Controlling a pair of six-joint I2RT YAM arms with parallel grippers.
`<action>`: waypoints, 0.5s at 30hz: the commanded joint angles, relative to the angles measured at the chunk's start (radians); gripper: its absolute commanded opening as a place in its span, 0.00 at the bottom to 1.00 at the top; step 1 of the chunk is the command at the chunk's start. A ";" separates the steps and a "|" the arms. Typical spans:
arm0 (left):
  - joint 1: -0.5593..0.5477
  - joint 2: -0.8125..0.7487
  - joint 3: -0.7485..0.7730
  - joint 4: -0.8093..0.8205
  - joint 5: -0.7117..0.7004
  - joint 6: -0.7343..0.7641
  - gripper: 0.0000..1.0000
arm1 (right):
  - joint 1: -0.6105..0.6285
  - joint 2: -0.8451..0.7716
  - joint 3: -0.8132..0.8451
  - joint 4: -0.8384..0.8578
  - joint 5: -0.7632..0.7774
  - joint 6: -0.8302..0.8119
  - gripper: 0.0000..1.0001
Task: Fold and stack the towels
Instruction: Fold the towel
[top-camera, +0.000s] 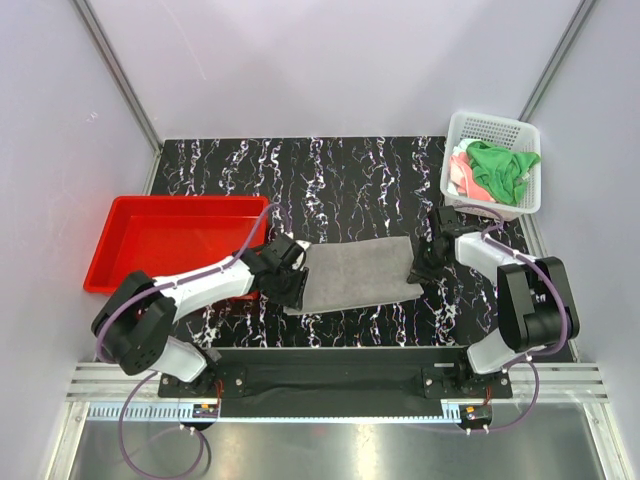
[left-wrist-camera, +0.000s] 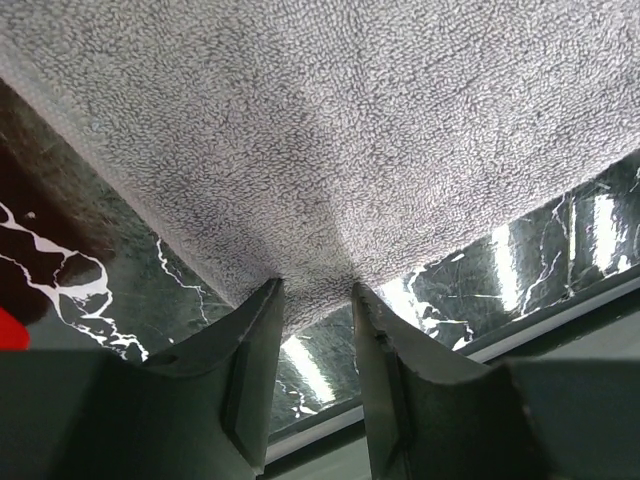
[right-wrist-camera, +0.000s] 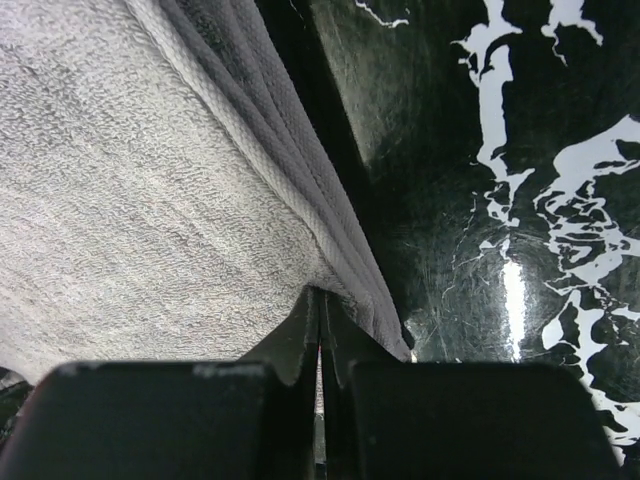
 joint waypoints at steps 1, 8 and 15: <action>-0.006 -0.067 0.000 -0.018 -0.019 -0.059 0.40 | 0.007 -0.004 0.008 0.036 0.108 0.041 0.00; -0.005 -0.191 0.078 -0.094 -0.083 -0.117 0.48 | 0.009 -0.180 0.018 -0.030 0.065 0.058 0.00; 0.035 -0.139 0.026 -0.011 -0.168 -0.200 0.52 | -0.080 -0.135 -0.140 0.070 0.031 0.092 0.00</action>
